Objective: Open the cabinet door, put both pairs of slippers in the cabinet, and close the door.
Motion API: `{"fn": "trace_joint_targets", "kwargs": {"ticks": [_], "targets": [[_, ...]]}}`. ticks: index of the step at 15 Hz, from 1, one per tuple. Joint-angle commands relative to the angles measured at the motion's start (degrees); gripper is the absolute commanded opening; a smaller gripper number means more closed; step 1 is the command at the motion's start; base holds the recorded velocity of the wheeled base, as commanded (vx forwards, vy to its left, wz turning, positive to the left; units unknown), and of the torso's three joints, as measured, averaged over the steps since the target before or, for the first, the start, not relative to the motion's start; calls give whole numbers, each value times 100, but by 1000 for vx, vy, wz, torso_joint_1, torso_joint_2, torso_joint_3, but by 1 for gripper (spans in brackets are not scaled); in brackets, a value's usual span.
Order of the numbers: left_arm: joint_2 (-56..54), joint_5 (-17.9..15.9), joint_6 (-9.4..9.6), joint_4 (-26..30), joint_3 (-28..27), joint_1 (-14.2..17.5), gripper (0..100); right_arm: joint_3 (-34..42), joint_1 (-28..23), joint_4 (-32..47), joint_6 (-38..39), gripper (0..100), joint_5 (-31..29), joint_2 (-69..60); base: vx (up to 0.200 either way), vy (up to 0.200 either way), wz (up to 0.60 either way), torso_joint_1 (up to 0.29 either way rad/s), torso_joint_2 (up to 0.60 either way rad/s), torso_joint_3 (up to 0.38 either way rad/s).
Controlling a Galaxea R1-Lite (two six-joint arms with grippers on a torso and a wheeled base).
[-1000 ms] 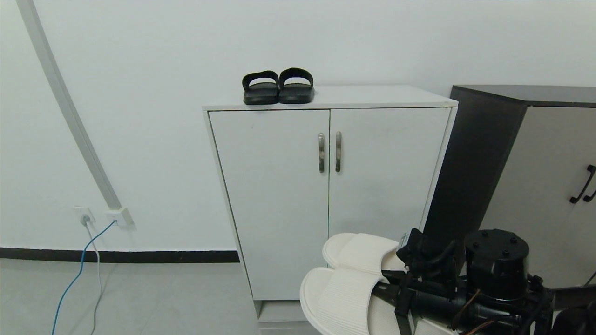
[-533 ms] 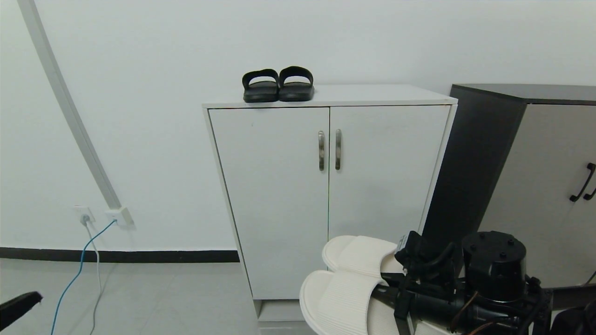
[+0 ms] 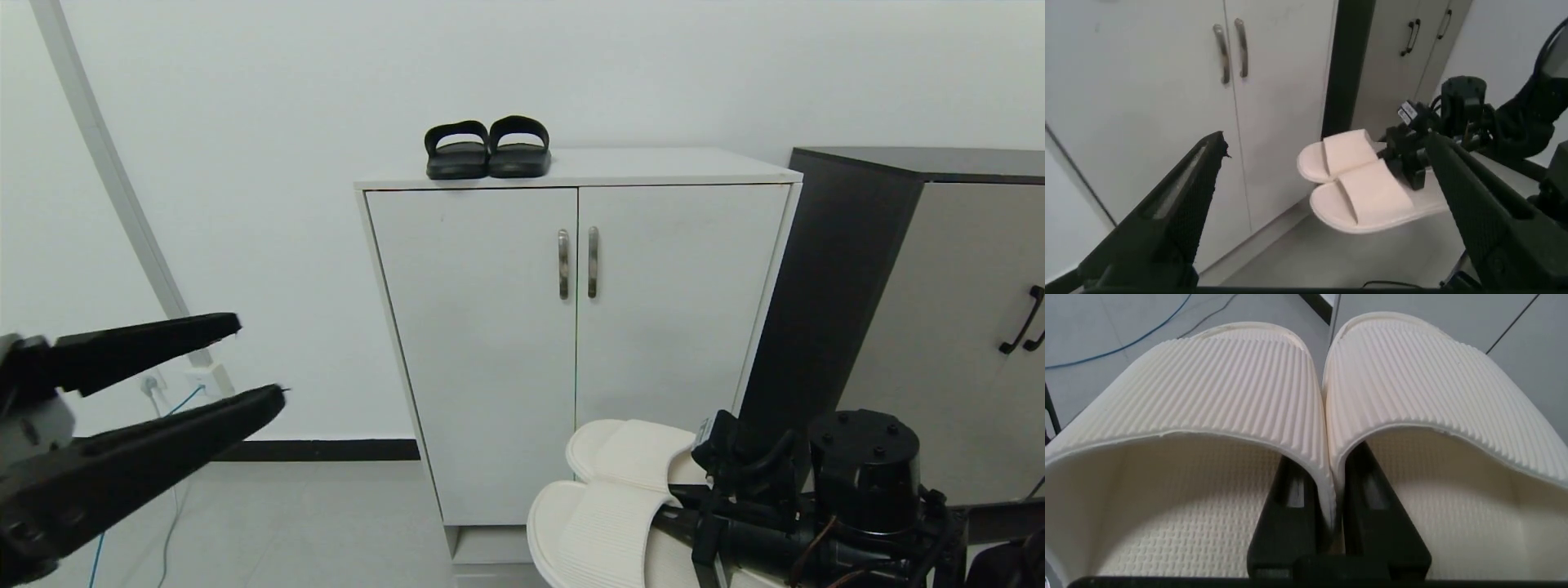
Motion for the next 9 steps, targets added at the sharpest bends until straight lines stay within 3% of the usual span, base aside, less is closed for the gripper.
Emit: {"fn": "trace_joint_targets", "kwargs": {"ticks": [1,4,9], "targets": [[1025,313,9,-254,-355,-538,100,0,1,-16,-2,0,3,0,0,0,0,0,0,0],[1904,850,18,-1160,-531,-907,100,0,1,-24,-2,0,3,-61,0,0,0,0,0,0],[3407,832,-8,-1415,-1999,-1443,100,87,-43,-24,-2,0,3,-140,0,0,0,0,0,0]]}}
